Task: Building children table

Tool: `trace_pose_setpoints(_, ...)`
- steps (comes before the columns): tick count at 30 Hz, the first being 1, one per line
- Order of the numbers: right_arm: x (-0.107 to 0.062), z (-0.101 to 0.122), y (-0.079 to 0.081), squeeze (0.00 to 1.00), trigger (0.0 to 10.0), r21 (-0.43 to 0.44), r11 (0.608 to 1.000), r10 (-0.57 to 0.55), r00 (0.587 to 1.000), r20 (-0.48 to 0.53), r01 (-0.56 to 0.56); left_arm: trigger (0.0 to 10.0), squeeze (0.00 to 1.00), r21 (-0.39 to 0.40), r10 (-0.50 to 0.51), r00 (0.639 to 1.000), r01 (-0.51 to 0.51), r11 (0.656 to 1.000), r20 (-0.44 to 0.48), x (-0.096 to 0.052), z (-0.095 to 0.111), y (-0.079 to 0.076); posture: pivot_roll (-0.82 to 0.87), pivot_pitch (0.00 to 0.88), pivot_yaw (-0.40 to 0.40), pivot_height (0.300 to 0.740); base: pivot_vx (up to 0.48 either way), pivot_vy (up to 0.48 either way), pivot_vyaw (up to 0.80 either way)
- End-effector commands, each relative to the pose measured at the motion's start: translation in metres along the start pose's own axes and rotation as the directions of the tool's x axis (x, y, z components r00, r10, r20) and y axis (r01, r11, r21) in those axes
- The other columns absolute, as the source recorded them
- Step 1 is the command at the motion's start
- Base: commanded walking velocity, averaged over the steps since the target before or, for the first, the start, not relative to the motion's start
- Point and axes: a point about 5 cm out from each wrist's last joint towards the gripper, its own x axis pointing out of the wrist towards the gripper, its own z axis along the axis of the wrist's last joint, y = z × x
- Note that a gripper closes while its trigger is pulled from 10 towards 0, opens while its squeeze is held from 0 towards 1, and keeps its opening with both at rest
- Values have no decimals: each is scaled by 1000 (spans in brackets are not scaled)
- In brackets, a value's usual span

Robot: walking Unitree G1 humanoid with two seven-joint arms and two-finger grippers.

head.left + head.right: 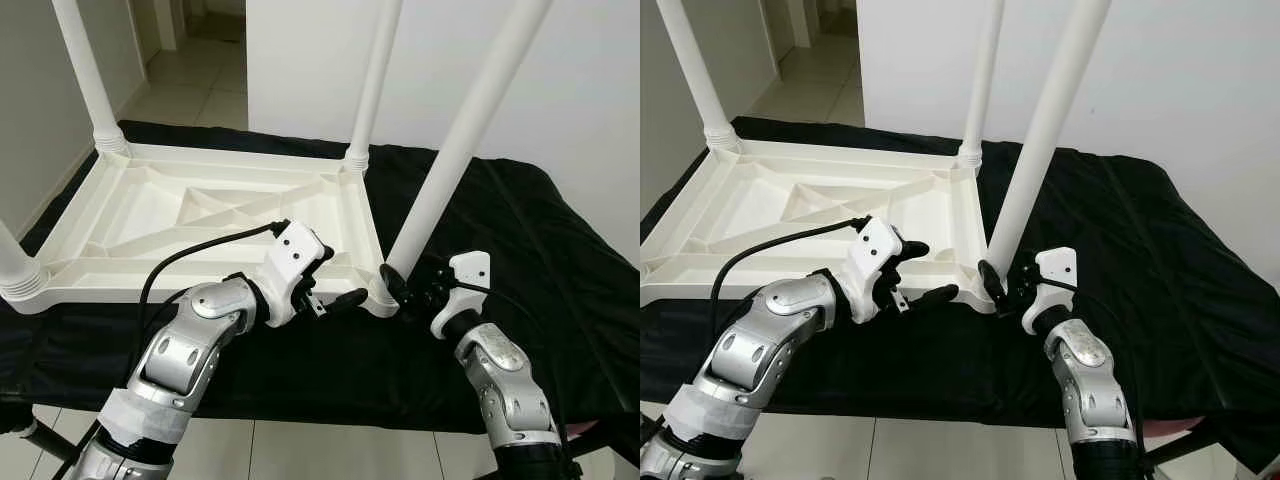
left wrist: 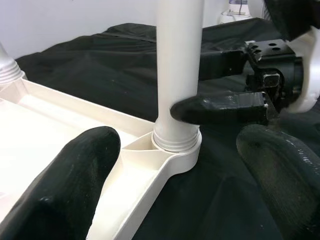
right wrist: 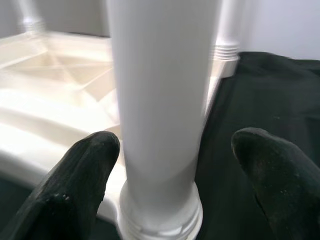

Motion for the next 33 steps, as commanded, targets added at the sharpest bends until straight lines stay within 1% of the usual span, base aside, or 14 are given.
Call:
trace_pose_setpoints(1, 3, -1, -8, 0, 10000, -17, 996, 88, 996, -13, -89, 10000, 0, -4, -12, 1000, 12, 1000, -10, 1, -1, -6, 4, 0, -68, 740, 0, 0, 0)
trace_pose_setpoints(3, 3, -1, -8, 0, 10000, -17, 996, 88, 996, -13, -89, 10000, 0, -4, -12, 1000, 12, 1000, -10, 1, -1, -6, 4, 0, -68, 740, 0, 0, 0)
trace_pose_setpoints(4, 7, -2, -12, 0, 10000, -25, 991, 132, 991, -34, -133, 10000, 0, -7, -11, 1000, 11, 1000, -12, 1, -1, -7, 0, 0, -70, 740, 0, 0, 0)
trace_pose_setpoints(6, 15, -3, -13, 0, 10000, -38, 978, 205, 977, -59, -207, 10000, 0, -9, -15, 1000, 14, 1000, -11, 0, 0, -8, 4, 0, -73, 740, 0, 0, 0)
trace_pose_setpoints(7, 15, -3, -13, 0, 10000, -38, 978, 205, 977, -59, -207, 10000, 0, -9, -15, 1000, 14, 1000, -11, 0, 0, -8, 4, 0, -73, 740, 0, 0, 0)
trace_pose_setpoints(12, 35, -9, -5, 0, 10000, -57, 950, 300, 949, -100, -306, 10000, 0, 0, -21, 1000, 21, 1000, -19, -1, -1, -11, 25, 0, -71, 740, 0, 0, 0)
trace_pose_setpoints(15, 36, -10, -4, 0, 10000, -55, 947, 312, 945, -100, -318, 10000, 0, 1, -22, 1000, 22, 1000, -22, -1, -2, -11, 25, 0, -71, 740, 0, 0, 0)
trace_pose_setpoints(16, 40, -11, -2, 0, 10000, -48, 937, 340, 935, -105, -346, 10000, 0, -1, -22, 1000, 22, 1000, -22, -1, -1, -12, 33, 0, -69, 740, 0, 0, 0)
trace_pose_setpoints(19, 43, -13, 1, 0, 10000, -47, 929, 361, 927, -107, -367, 10000, 0, -2, -25, 999, 25, 1000, -20, -2, -1, -14, 34, 0, -68, 740, 0, 0, 0)
trace_pose_setpoints(23, 57, -17, 9, 0, 10000, -57, 920, 380, 918, -117, -388, 10000, 0, 6, -39, 999, 39, 999, -24, -2, 0, -15, 49, 0, -70, 740, 0, 0, 0)
trace_pose_setpoints(25, 57, -17, 9, 0, 10000, -57, 920, 380, 918, -117, -388, 10000, 0, 6, -39, 999, 39, 999, -24, -2, 0, -15, 49, 0, -70, 740, 0, 0, 0)
trace_pose_setpoints(27, 59, -22, 9, 0, 3098, -44, 918, 385, 913, -130, -394, 10000, 0, 9, -40, 999, 41, 999, -24, -2, 0, -15, 53, 0, -69, 740, 0, 0, 0)
trace_pose_setpoints(28, 57, -25, 9, 0, 0, -35, 919, 384, 913, -139, -392, 10000, 0, 10, -42, 999, 42, 999, -24, -2, 0, -16, 50, 0, -66, 740, 0, 0, 0)
trace_pose_setpoints(33, 54, -30, 7, 0, 0, -28, 920, 382, 912, -150, -390, 10000, 0, 9, -44, 999, 45, 999, -26, -2, 0, -17, 49, 0, -66, 740, 0, 0, 0)
